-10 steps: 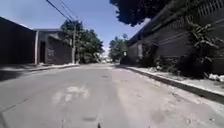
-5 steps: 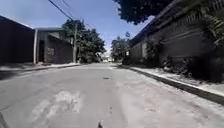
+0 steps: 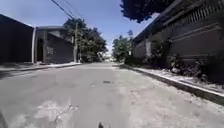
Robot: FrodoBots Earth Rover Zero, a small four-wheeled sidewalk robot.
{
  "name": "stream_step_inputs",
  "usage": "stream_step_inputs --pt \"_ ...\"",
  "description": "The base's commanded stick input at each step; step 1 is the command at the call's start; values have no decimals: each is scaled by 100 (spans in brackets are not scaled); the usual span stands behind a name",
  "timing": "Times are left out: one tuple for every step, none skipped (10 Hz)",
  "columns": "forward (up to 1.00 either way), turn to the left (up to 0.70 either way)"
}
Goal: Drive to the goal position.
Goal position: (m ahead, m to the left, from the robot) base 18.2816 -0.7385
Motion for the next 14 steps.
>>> stream_step_inputs --pt "100 0" --pt "100 0" --pt "100 0" --pt "100 0" --pt "100 0" --pt "100 0" --pt "100 0" --pt "100 0" --pt "100 0" --pt "100 0" --pt "100 0" --pt "100 0" --pt "100 0" --pt "100 0"
